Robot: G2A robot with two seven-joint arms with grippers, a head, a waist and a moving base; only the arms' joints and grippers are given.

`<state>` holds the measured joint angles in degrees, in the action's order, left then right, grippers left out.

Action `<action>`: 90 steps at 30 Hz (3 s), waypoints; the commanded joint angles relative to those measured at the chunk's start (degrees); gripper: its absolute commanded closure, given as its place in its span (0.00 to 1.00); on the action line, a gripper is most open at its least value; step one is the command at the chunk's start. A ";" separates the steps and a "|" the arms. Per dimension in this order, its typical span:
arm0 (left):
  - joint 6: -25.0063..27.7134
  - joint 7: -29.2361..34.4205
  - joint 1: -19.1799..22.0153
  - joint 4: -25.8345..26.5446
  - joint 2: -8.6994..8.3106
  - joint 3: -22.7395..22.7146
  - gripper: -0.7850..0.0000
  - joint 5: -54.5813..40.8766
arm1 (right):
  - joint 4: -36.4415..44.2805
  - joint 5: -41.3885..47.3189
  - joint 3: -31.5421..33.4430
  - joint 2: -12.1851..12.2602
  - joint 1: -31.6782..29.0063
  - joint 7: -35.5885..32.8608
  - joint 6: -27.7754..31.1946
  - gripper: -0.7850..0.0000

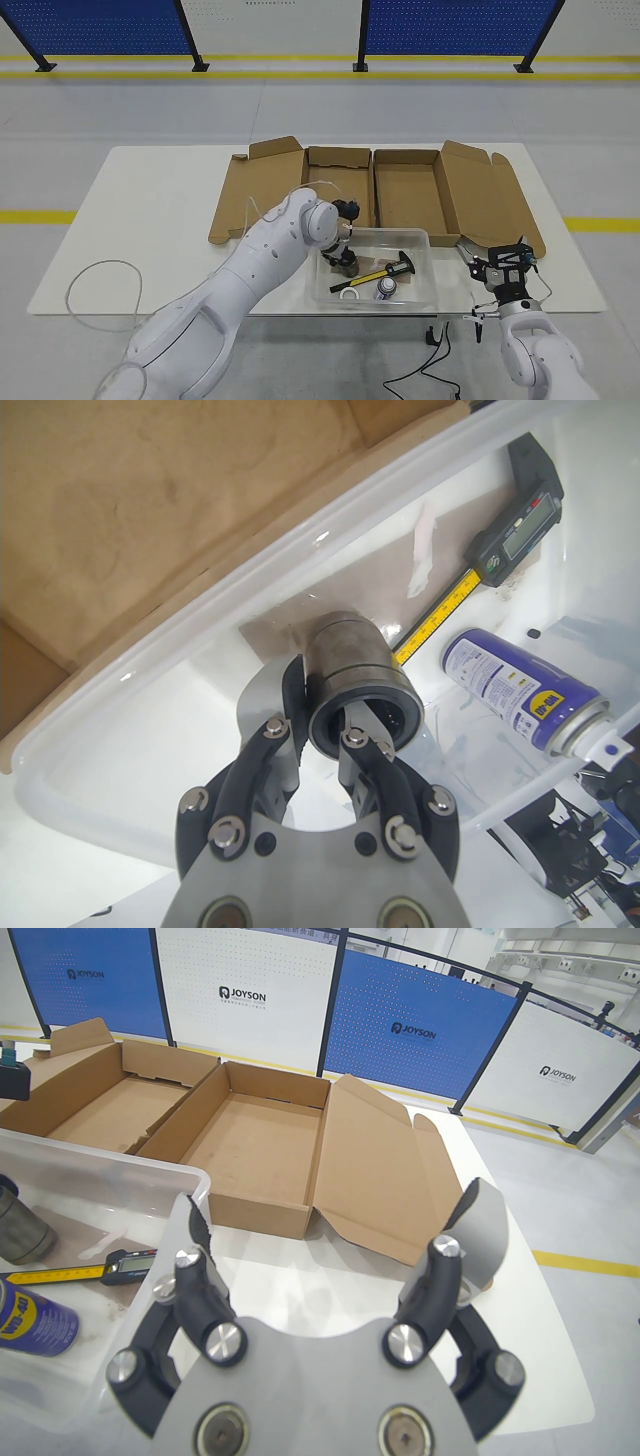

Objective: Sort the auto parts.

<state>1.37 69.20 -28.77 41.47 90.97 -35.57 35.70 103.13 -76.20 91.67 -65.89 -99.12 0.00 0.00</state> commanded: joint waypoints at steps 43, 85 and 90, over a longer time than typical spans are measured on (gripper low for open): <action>-2.35 1.44 -41.34 67.25 -15.57 -34.57 1.00 9.52 | 0.00 0.00 0.00 0.00 0.00 0.00 0.00 0.00; -7.77 -12.15 3.79 1.64 -4.15 -8.08 1.00 5.86 | 0.00 0.00 0.00 0.00 0.00 0.00 0.00 0.00; -8.33 -13.32 6.70 -4.66 -1.83 -5.74 1.00 5.46 | 0.00 0.00 0.00 0.00 0.00 0.00 0.00 0.00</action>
<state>-6.85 56.05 -22.54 38.05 88.65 -41.76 41.33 103.13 -76.20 91.67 -65.89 -99.12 0.00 0.00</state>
